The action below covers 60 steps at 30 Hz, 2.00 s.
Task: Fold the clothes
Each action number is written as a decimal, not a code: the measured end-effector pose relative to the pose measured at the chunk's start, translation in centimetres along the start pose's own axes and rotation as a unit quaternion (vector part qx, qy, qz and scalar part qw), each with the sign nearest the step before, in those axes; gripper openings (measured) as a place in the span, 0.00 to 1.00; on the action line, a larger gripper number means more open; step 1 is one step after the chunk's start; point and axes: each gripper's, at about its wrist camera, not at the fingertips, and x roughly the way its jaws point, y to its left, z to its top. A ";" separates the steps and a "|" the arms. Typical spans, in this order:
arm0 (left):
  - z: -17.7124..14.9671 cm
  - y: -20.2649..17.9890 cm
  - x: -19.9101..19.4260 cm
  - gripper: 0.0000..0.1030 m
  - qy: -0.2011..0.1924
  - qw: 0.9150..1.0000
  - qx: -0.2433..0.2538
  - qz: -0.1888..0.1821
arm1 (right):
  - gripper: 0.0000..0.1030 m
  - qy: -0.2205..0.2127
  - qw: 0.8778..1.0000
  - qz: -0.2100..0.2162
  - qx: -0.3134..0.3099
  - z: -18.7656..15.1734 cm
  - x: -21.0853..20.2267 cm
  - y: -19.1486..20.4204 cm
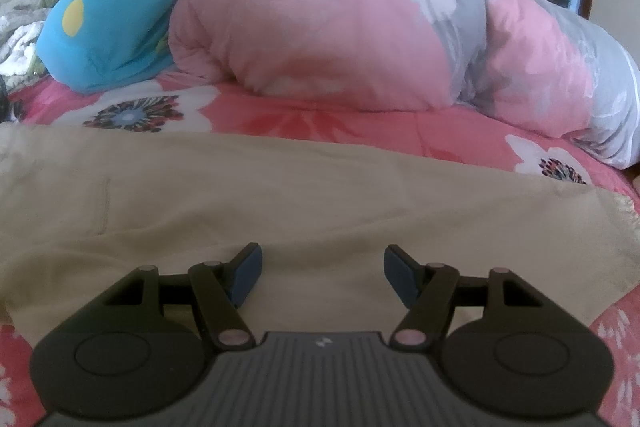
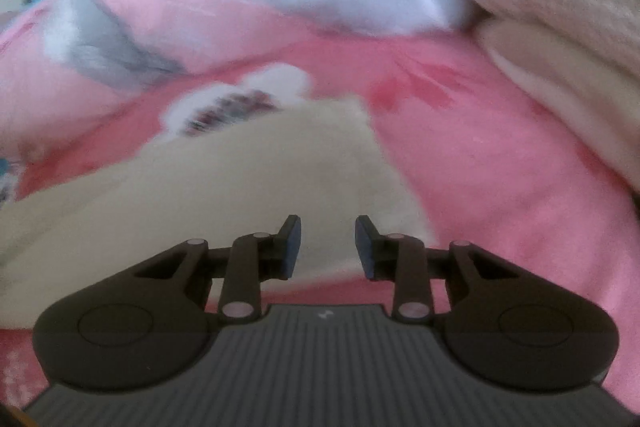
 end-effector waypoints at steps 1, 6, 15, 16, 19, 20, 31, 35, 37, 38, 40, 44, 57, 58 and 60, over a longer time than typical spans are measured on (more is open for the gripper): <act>0.0 0.0 -0.1 0.67 0.000 1.000 -0.001 -0.001 | 0.29 -0.005 1.000 0.010 -0.011 0.7 0.7 1.5; 0.1 0.4 -0.4 0.67 0.001 1.000 -0.005 -0.005 | 0.29 0.023 0.996 0.047 -0.070 3.0 7.8 9.3; 0.2 0.5 -0.5 0.67 0.000 1.000 -0.008 -0.004 | 0.32 0.043 0.999 0.006 0.027 4.5 11.4 8.5; 0.2 0.4 -0.5 0.67 -0.001 1.000 -0.009 -0.004 | 0.32 0.044 0.998 0.008 0.046 4.7 11.0 8.0; 0.3 0.3 -0.4 0.67 0.000 1.000 -0.011 -0.002 | 0.32 0.055 0.997 0.043 0.027 4.8 10.4 9.1; 0.2 0.3 -0.4 0.67 0.001 1.000 -0.010 -0.002 | 0.32 0.061 0.997 0.052 0.012 4.9 10.7 9.9; 0.4 0.7 -0.9 0.67 0.002 1.000 -0.008 -0.003 | 0.33 0.069 0.994 -0.027 -0.074 6.3 16.6 16.7; 0.3 0.5 -1.5 0.67 -0.003 1.000 0.008 0.000 | 0.33 0.047 0.993 0.049 -0.096 5.7 12.1 19.1; 0.2 0.3 -2.1 0.67 -0.006 1.000 0.020 -0.003 | 0.33 0.052 0.987 0.097 -0.119 5.1 10.1 21.0; 0.0 0.2 -2.5 0.67 -0.007 1.000 0.026 -0.008 | 0.33 0.062 0.982 0.120 -0.132 4.7 9.7 22.2; -0.5 0.1 -3.0 0.67 -0.004 0.999 0.036 -0.027 | 0.33 0.089 0.971 0.160 -0.155 3.9 9.3 24.8; -1.9 0.0 -3.3 0.67 0.011 0.997 0.059 -0.045 | 0.33 0.156 0.948 0.202 -0.192 2.0 12.8 30.5; -2.1 1.2 -4.0 0.67 0.023 0.997 0.032 -0.071 | 0.34 0.156 0.936 0.241 -0.204 2.2 12.7 36.3; -2.1 1.1 -4.0 0.67 0.024 0.997 0.032 -0.070 | 0.34 0.171 0.925 0.257 -0.221 1.7 11.9 36.8; -2.2 1.0 -3.9 0.67 0.026 0.997 0.036 -0.067 | 0.34 0.198 0.911 0.265 -0.246 0.3 11.9 38.1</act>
